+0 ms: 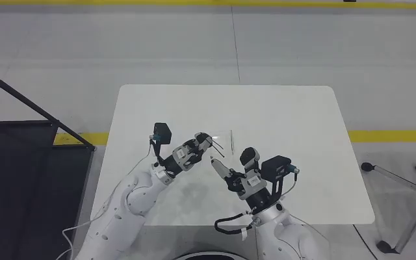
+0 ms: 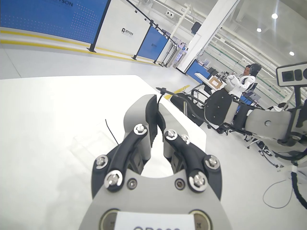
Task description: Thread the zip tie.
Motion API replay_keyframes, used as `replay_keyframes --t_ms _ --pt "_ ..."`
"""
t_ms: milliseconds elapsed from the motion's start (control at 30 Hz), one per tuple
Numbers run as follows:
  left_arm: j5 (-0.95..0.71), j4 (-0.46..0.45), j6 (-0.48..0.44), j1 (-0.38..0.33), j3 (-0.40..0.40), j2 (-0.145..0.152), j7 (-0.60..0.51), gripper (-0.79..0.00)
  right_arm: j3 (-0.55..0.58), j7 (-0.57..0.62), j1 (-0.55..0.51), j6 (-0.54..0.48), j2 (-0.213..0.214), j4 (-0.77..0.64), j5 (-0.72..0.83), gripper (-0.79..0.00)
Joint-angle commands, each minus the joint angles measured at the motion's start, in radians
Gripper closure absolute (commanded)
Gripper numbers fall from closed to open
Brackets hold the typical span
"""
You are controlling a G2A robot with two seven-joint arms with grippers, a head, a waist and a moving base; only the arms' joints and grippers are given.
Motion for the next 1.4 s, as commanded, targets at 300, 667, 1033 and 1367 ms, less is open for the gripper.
replay_keyframes --t_ms 300,667,1033,1367 --pt "0.008 0.001 -0.002 -0.001 0.004 -0.003 0.004 0.000 -0.001 0.144 0.106 0.077 -0.014 0.079 0.180 -0.308" --pt "0.007 0.004 -0.006 -0.001 0.002 -0.005 0.001 0.000 0.012 0.204 0.134 0.071 -0.014 0.095 0.239 -0.099" --pt "0.021 0.010 -0.006 -0.003 0.006 -0.008 0.006 0.000 -0.005 0.211 0.146 0.060 -0.013 0.091 0.236 0.000" --pt "0.115 0.005 0.031 0.003 0.018 -0.013 0.068 0.000 -0.034 0.211 0.154 0.085 -0.016 0.073 0.206 0.000"
